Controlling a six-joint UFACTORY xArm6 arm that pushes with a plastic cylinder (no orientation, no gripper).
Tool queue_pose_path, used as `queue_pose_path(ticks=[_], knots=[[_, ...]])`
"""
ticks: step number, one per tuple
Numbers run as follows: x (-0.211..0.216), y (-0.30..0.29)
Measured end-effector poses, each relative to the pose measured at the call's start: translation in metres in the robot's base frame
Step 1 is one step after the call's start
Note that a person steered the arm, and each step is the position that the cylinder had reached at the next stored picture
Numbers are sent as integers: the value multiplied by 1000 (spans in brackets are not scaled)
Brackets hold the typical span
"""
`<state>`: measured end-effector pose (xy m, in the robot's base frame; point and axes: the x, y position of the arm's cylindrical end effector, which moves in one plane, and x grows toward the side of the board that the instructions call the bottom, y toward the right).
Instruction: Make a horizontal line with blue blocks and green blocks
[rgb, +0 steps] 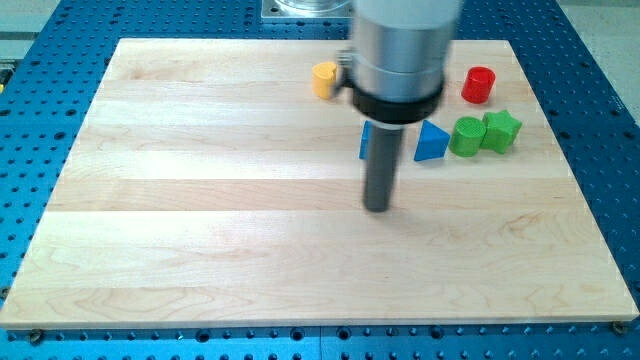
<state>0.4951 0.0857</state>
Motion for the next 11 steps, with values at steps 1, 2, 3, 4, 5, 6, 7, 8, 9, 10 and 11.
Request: queue_pose_path(ticks=[1,2,3,4,5,6,7,8,9,10,11], knots=[[1,25],[-11,134],[-58,229],[-112,244],[-146,247],[-153,228],[-153,204],[-153,167],[-150,157],[-144,154],[-140,153]])
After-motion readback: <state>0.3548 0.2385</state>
